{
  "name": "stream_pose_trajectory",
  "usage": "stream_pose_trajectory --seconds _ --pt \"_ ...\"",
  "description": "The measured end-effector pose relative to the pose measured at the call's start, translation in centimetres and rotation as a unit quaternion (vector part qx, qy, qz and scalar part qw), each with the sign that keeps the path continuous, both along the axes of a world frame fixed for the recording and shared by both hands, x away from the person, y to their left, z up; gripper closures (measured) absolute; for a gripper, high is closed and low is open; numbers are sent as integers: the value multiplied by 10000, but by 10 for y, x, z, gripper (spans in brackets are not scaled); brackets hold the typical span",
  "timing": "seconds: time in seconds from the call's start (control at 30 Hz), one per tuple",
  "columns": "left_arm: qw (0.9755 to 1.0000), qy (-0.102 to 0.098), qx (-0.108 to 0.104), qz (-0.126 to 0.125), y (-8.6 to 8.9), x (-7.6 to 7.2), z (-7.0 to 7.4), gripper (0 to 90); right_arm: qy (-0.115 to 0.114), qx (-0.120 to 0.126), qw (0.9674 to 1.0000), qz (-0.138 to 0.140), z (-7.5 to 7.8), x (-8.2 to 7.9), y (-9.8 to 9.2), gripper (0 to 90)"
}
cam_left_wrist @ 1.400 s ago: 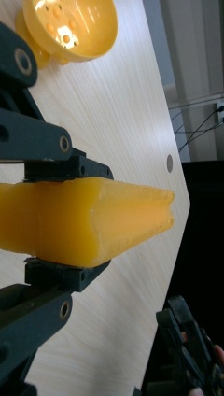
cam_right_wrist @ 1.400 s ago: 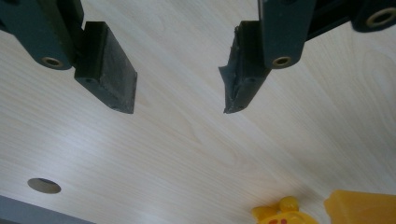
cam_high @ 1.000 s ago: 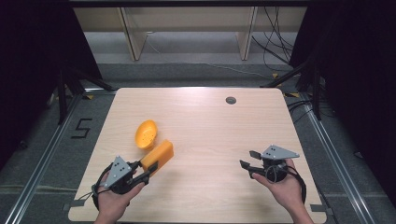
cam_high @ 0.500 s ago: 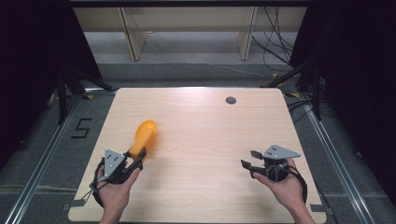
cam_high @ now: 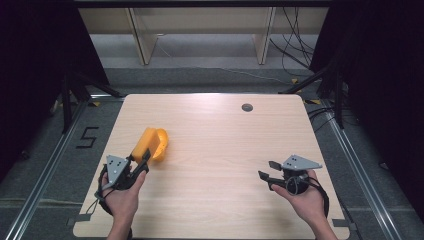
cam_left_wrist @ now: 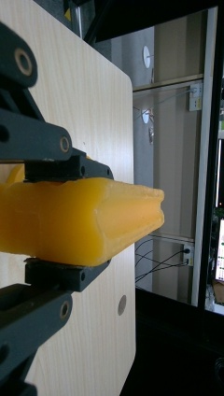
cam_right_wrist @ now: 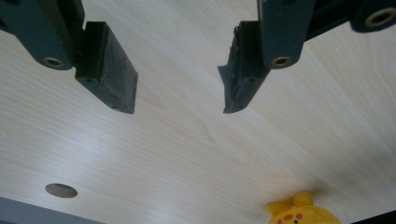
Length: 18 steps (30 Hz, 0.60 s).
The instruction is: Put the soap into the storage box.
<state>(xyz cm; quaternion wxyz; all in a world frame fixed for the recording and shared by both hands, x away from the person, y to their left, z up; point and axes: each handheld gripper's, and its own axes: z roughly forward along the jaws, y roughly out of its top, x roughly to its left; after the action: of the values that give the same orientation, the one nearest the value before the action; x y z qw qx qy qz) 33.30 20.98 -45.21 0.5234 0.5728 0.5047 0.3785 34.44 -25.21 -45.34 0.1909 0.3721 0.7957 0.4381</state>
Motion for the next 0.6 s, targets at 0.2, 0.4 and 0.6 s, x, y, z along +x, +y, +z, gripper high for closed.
stream_pose_trajectory --seconds 0.2,0.4,0.6 --pt "9999 -58 -60 83 2 9 0 603 47 49 10000 -3 -1 0 1 450" --pt "9998 -80 -4 171 1 16 -3 604 68 29 10000 0 -2 0 1 449" --pt "9996 -39 29 288 -2 24 -8 603 67 -23 10000 19 -2 1 1 448"
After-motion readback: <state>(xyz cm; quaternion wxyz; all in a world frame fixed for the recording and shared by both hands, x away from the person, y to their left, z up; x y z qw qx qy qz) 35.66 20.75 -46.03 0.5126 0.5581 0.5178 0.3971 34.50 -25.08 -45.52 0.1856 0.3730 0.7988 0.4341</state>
